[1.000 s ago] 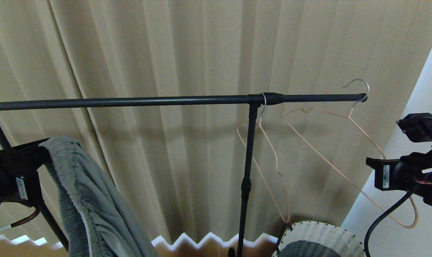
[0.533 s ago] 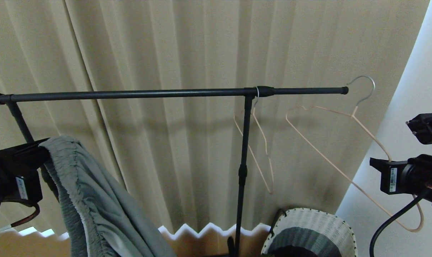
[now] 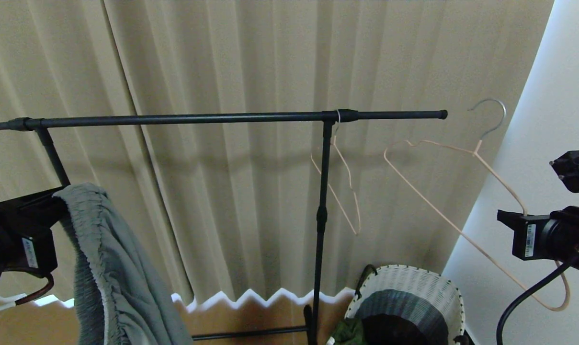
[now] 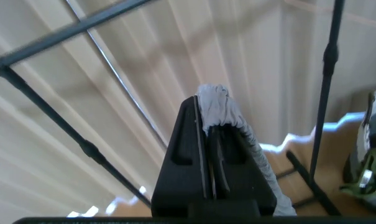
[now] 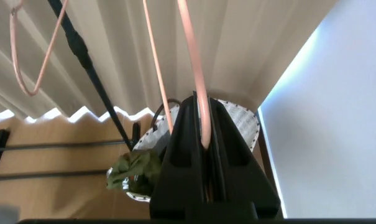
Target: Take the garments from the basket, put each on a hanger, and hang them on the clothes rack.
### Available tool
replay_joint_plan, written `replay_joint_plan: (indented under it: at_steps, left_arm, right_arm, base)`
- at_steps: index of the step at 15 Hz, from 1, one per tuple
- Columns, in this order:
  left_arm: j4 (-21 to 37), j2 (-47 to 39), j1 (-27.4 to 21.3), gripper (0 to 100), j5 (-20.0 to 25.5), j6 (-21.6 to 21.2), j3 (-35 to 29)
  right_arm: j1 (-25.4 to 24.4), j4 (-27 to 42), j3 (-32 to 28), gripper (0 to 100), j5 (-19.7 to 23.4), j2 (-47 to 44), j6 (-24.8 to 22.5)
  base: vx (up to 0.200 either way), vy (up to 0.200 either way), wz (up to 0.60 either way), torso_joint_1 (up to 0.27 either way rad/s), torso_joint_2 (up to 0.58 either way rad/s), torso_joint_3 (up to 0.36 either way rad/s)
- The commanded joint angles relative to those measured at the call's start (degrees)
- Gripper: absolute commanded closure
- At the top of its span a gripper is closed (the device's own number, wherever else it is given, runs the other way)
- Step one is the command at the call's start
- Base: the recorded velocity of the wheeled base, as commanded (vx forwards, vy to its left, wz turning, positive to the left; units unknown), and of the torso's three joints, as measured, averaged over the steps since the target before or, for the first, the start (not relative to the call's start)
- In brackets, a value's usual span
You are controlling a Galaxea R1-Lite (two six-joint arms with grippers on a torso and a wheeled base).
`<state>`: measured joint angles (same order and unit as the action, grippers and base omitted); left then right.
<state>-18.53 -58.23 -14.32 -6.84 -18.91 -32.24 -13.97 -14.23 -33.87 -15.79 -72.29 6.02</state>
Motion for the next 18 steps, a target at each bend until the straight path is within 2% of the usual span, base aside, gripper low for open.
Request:
replay_joint_plan:
  at_steps: [1, 4, 7, 18]
  left_arm:
    - [-0.1, -0.1, 0.0, 100, 0.0, 0.0, 0.0]
    - [-0.1, -0.1, 0.0, 100, 0.0, 0.1, -0.1]
    - [-0.1, -0.3, 0.0, 100, 0.0, 0.1, -0.1]
    - [-0.1, -0.9, 0.0, 100, 0.0, 0.1, -0.3]
  right_arm:
    - [-0.6, -0.1, -0.1, 100, 0.3, 0.6, 0.1]
    - [-3.2, -0.1, 0.0, 100, 5.3, 3.8, 0.0]
    - [-4.7, -0.1, 0.0, 100, 5.9, 4.6, 0.0]
    - [-4.9, -0.1, 0.0, 100, 5.9, 4.6, 0.1]
  base:
    - [0.000, 0.000, 0.00, 0.000, 0.00, 0.000]
    - [0.000, 0.000, 0.00, 0.000, 0.00, 0.000]
    - [0.000, 0.000, 0.00, 0.000, 0.00, 0.000]
    - [0.000, 0.200, 0.00, 0.001, 0.00, 0.003]
